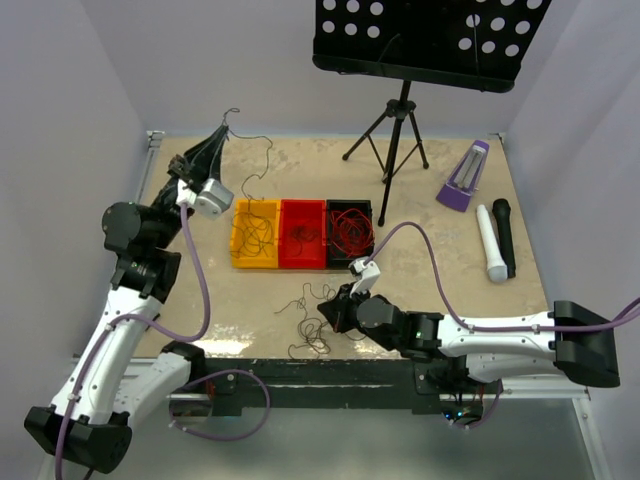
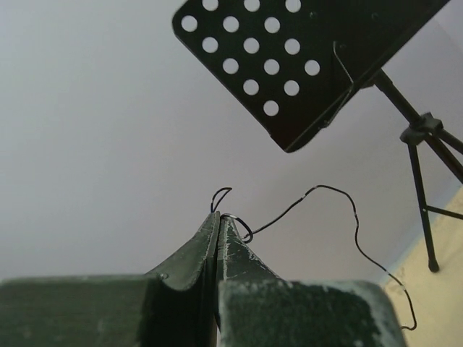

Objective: Untangle the cables
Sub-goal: Place the cable in the bin.

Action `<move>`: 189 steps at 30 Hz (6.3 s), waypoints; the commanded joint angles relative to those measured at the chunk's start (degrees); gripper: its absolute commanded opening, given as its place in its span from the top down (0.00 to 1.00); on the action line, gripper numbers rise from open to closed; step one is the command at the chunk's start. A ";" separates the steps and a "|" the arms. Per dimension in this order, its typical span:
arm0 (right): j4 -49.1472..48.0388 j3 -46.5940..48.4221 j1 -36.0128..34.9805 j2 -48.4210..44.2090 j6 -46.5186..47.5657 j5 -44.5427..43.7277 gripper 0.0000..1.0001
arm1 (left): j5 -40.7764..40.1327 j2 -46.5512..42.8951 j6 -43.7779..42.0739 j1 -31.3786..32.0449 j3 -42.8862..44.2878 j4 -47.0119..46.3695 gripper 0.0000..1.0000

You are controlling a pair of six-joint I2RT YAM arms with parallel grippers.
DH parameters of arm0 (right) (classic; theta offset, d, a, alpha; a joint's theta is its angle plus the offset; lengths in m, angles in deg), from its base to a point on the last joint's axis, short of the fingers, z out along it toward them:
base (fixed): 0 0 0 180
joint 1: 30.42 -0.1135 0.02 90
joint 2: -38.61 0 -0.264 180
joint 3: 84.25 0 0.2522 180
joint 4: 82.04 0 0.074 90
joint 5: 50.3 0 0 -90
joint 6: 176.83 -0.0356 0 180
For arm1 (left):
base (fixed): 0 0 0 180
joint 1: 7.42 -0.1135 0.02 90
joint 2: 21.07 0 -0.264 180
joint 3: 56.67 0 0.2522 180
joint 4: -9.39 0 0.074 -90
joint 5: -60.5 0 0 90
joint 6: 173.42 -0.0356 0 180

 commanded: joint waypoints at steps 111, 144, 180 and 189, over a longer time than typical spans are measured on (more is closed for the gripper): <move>-11.74 42.29 28.24 43.14 4.06 25.30 0.36 | -11.40 11.31 10.08 -4.41 -26.39 14.74 1.00; 10.02 66.80 22.44 60.63 15.47 25.48 0.93 | 6.34 0.24 17.38 -12.66 -21.65 23.96 0.43; 26.76 55.15 20.24 35.17 18.29 18.01 0.37 | 26.88 -2.93 9.07 -19.09 -12.51 32.72 0.19; 18.58 27.90 20.33 15.22 13.89 22.93 0.41 | 36.77 -3.28 -19.99 2.24 -17.85 55.10 0.20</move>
